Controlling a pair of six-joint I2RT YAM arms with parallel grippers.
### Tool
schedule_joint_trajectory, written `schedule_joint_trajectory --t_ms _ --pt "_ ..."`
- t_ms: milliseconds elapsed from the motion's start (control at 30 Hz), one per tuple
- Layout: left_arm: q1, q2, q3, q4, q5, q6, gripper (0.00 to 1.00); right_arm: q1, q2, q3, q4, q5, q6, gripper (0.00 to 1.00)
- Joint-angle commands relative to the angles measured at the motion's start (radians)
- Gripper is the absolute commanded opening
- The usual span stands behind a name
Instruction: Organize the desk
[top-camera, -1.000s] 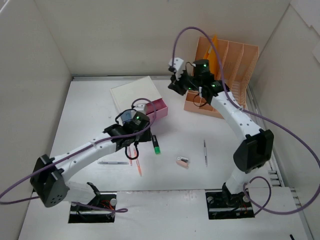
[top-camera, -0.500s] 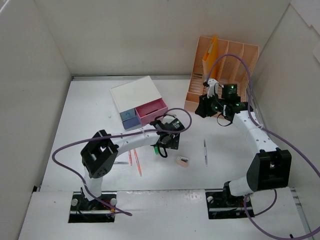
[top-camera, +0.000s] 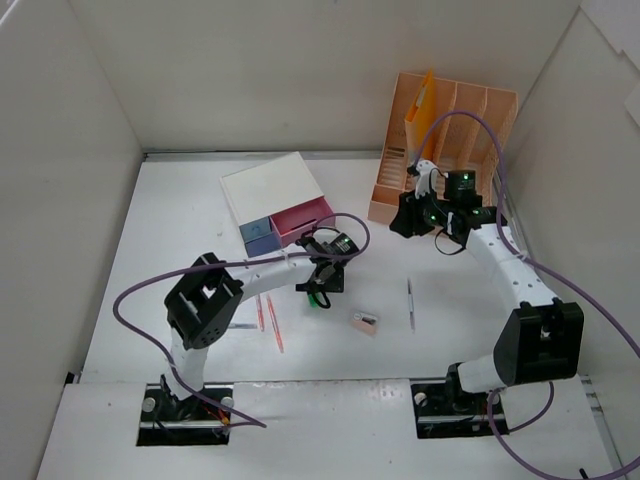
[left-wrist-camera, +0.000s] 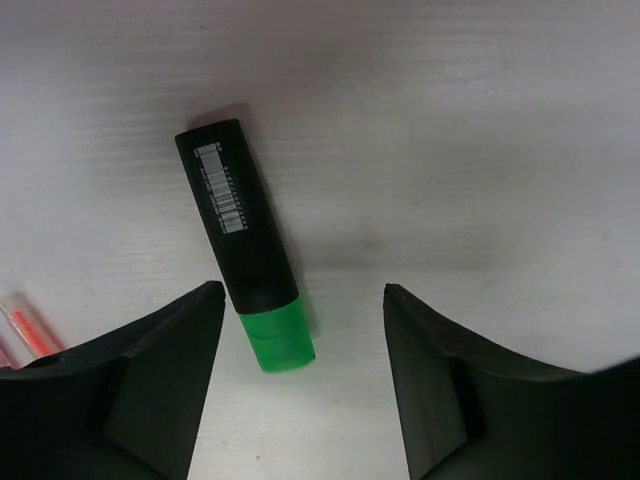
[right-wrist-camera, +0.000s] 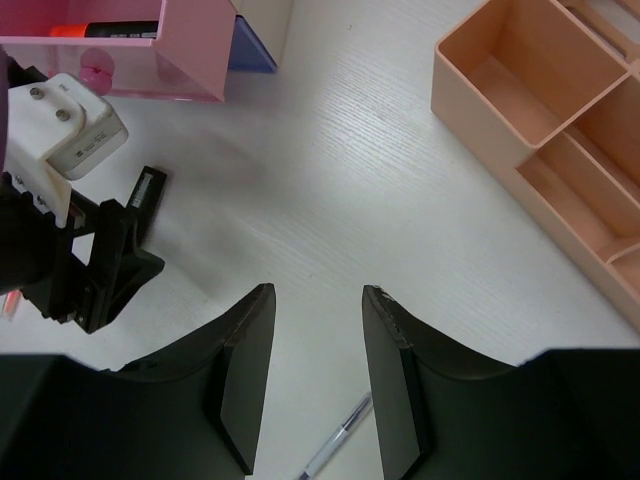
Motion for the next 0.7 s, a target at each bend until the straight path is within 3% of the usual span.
schedule_joint_trajectory --t_ms 0,233,433,667 --pt "0.029 -0.007 -0.013 0.021 -0.008 -0.026 0.59 -0.003 -0.050 -0.006 0.052 -0.017 0.008 0.37" --pt "0.029 -0.004 -0.093 0.083 0.040 -0.033 0.49 -0.050 -0.072 -0.035 0.054 -0.012 0.017 0.37" --pt "-0.017 -0.019 -0.110 0.127 0.063 0.069 0.21 -0.052 -0.084 -0.061 0.051 -0.023 0.017 0.38" --pt "-0.150 -0.151 -0.098 0.193 0.098 0.314 0.00 -0.052 -0.118 -0.115 0.051 -0.138 -0.063 0.48"
